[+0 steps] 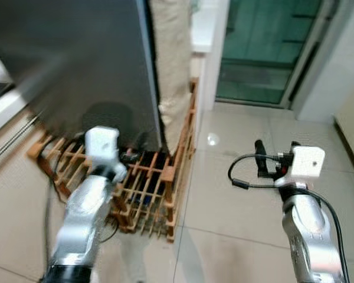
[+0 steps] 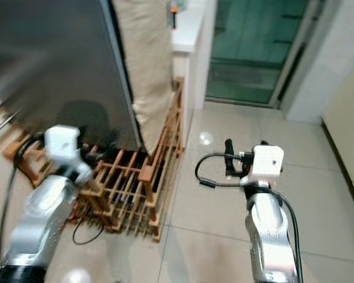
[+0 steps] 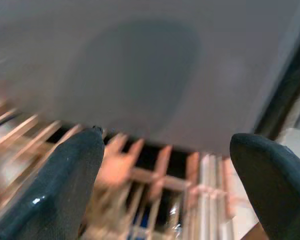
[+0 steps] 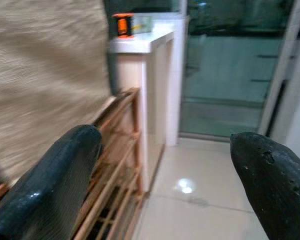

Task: Restocking fridge

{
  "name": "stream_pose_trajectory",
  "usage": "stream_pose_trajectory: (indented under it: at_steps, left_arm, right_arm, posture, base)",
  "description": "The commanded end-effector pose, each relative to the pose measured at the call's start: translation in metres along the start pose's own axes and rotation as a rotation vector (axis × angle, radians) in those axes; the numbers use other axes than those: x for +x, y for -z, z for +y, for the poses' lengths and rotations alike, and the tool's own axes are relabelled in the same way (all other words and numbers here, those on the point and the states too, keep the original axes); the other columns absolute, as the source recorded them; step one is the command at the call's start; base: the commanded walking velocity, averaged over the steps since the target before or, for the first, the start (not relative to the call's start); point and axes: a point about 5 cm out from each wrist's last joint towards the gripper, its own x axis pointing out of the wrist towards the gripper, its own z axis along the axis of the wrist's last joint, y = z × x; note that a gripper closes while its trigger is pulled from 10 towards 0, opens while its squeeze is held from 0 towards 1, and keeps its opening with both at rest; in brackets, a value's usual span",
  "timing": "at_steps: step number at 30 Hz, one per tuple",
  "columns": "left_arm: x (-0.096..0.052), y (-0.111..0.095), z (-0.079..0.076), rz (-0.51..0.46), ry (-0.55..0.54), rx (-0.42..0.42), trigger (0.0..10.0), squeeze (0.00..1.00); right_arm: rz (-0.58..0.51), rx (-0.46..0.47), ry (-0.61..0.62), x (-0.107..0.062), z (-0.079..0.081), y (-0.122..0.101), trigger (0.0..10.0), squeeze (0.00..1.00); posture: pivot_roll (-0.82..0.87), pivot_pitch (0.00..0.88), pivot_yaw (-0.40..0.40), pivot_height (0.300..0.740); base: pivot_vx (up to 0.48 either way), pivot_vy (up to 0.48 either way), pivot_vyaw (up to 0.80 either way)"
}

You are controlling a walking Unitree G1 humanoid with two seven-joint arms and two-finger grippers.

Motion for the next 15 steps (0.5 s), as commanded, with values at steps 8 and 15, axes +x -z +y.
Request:
stream_pose_trajectory:
  at_steps: [8, 15]
  left_arm:
    - [0.013, -0.026, -0.032, -0.102, 0.075, 0.04, 10.0, 0.0]
    - [0.016, -0.028, -0.037, -0.098, 0.091, 0.027, 10.0, 0.0]
  right_arm:
    - [0.015, -0.04, -0.064, 0.011, 0.007, 0.0, 10.0, 0.0]
    - [0.012, -0.052, -0.079, 0.014, 0.008, -0.001, 10.0, 0.0]
  posture:
    - [-0.09, 0.011, 0.026, 0.74]
    - [-0.1, 0.016, 0.028, 0.74]
  base:
    - [0.0, -0.299, 0.43]
    - [0.0, -0.456, 0.65]
